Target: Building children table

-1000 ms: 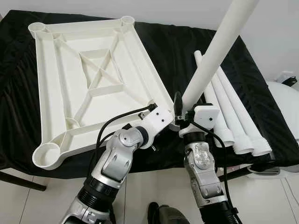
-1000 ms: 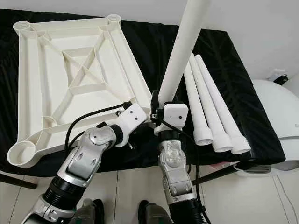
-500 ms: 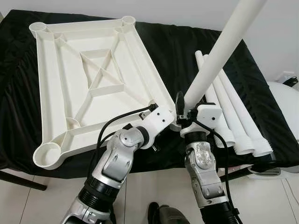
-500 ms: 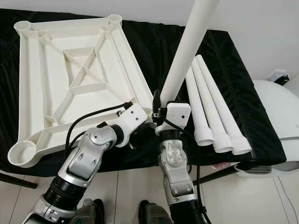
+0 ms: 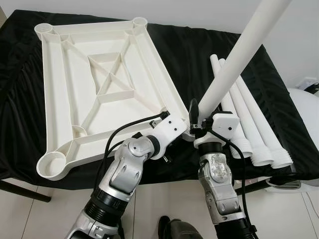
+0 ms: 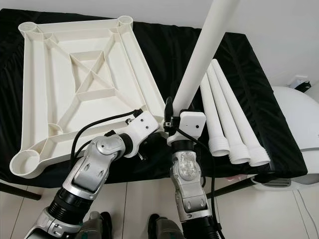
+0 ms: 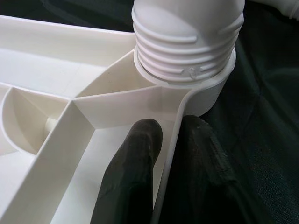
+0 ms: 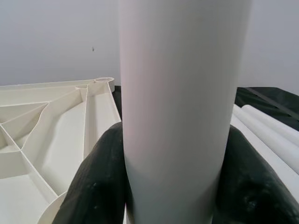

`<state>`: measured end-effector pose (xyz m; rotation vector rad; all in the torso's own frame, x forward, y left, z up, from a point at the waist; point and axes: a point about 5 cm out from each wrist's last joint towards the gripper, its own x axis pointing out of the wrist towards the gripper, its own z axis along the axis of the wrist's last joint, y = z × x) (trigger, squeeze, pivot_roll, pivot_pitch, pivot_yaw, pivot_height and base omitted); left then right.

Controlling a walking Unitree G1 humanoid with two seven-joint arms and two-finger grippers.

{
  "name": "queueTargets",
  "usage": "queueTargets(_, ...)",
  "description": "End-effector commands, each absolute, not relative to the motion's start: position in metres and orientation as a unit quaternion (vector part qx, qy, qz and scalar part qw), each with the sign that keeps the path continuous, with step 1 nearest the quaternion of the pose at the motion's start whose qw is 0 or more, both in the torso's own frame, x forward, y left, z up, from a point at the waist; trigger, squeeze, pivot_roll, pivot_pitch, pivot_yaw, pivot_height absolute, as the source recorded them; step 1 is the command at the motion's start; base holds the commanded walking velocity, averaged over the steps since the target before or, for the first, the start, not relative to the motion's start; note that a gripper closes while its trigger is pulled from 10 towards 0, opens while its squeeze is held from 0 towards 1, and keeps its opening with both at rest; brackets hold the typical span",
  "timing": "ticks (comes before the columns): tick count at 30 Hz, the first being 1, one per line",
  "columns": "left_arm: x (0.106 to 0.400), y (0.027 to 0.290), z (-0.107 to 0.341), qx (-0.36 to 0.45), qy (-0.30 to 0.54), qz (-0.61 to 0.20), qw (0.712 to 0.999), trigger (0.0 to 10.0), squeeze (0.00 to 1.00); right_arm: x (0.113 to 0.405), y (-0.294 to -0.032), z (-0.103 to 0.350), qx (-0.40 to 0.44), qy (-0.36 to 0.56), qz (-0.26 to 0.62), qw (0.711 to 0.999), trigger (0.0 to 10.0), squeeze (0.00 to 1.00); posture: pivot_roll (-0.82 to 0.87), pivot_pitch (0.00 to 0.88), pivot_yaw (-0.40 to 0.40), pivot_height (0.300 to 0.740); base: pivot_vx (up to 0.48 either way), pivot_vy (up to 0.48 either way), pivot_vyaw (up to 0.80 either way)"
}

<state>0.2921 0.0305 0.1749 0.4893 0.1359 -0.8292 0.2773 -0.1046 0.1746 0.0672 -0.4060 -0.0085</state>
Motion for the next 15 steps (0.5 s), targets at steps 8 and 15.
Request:
queueTargets(8, 0.2989, 0.0388, 0.1877, 0.241, 0.023, -0.328, 0.913, 10.0, 0.0, 0.2721, -0.1246, 0.1253, 0.039, -0.08, -0.072, 0.993, 10.0, 1.0, -0.06, 0.181, -0.05, 0.74, 0.0, 0.0, 0.0)
queueTargets(15, 0.2989, 0.0384, 0.1883, 0.24, 0.022, -0.328, 0.913, 10.0, 0.0, 0.2724, -0.1217, 0.1288, 0.04, -0.09, -0.058, 0.993, 10.0, 1.0, -0.06, 0.179, -0.052, 0.74, 0.0, 0.0, 0.0)
